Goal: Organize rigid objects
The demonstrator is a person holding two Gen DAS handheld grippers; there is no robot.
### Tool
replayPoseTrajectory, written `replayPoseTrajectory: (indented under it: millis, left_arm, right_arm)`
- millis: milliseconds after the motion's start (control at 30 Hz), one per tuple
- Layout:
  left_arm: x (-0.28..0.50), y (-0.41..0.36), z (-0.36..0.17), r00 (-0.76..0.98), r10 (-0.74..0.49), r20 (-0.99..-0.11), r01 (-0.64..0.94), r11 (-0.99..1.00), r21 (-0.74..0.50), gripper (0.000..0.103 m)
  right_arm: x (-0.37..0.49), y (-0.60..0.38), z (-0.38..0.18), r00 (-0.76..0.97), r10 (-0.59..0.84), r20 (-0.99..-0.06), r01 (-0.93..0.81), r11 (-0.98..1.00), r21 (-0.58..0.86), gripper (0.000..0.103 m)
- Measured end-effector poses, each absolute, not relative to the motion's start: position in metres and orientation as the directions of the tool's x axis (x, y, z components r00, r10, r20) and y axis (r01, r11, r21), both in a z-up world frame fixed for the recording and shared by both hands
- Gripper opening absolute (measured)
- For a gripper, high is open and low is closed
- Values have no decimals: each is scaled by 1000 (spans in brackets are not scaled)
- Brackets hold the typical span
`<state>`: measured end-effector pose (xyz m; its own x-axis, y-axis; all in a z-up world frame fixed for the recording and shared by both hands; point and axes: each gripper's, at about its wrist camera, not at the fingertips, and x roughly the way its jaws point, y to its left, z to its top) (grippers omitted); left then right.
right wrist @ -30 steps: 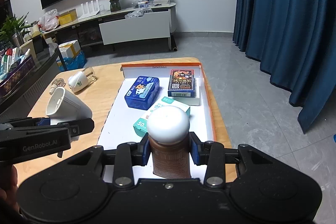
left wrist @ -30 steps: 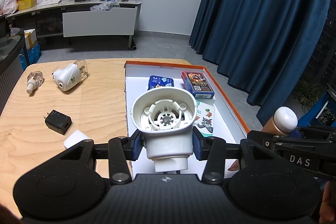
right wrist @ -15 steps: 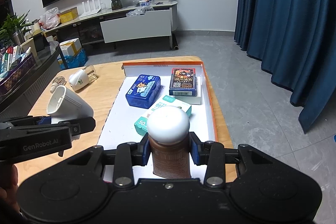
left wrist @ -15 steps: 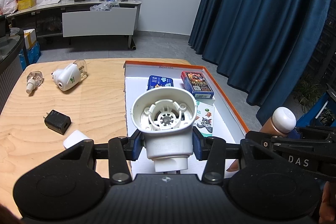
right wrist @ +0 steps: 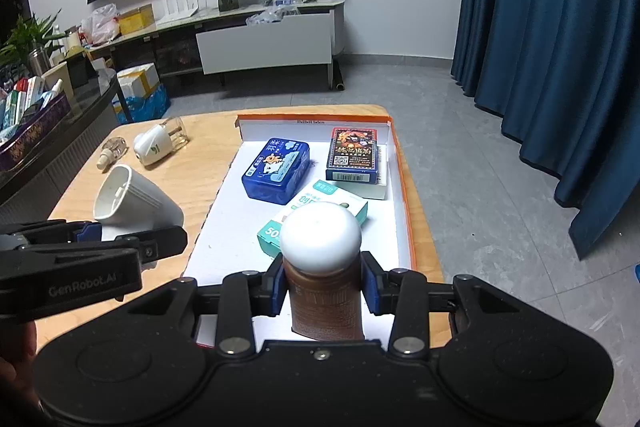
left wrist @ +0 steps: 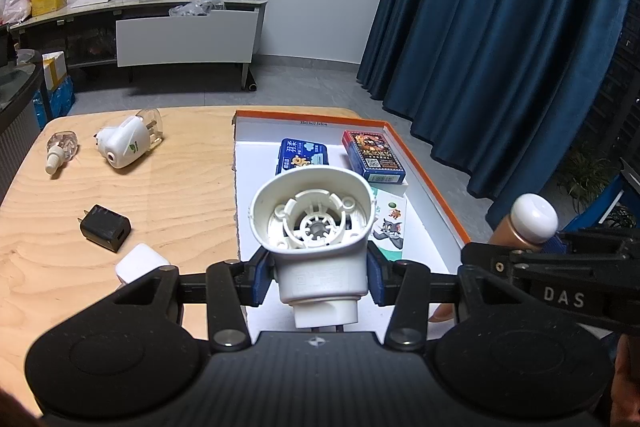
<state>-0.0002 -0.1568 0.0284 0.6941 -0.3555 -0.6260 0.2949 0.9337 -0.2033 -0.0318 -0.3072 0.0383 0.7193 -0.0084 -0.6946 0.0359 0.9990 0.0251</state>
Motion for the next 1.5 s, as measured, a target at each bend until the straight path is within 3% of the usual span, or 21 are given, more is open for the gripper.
replayPoseTrajectory:
  millis: [267, 333, 367, 400, 600, 933, 1067, 1500]
  left_arm:
    - [6, -156, 24, 684, -350, -640, 291, 936, -200, 47]
    - [8, -158, 21, 678, -350, -646, 292, 935, -200, 47]
    - [9, -158, 20, 674, -352, -649, 296, 934, -200, 47]
    - [9, -159, 19, 671, -354, -652, 300, 933, -197, 47]
    - [16, -166, 13, 644, -371, -669, 324, 925, -201, 47]
    - [23, -197, -4, 567, -406, -717, 396, 897, -195, 47]
    - [26, -199, -4, 563, -401, -723, 395, 899, -191, 69]
    - [33, -151, 14, 616, -313, -723, 293, 943, -158, 74]
  right_arm:
    - [10, -323, 34, 711, 35, -702, 56, 993, 106, 46]
    - [20, -329, 30, 726, 53, -686, 68, 987, 148, 58]
    - [23, -330, 29, 734, 38, -678, 83, 986, 145, 72]
    - [25, -330, 28, 744, 13, -668, 100, 986, 130, 75]
    - [9, -331, 34, 808, -36, -588, 126, 986, 113, 79]
    - [-2, -343, 36, 802, -96, -590, 184, 979, 91, 83]
    - [-3, -342, 36, 801, -106, -589, 200, 975, 97, 84]
    - [9, -298, 34, 796, -34, -605, 118, 988, 99, 87]
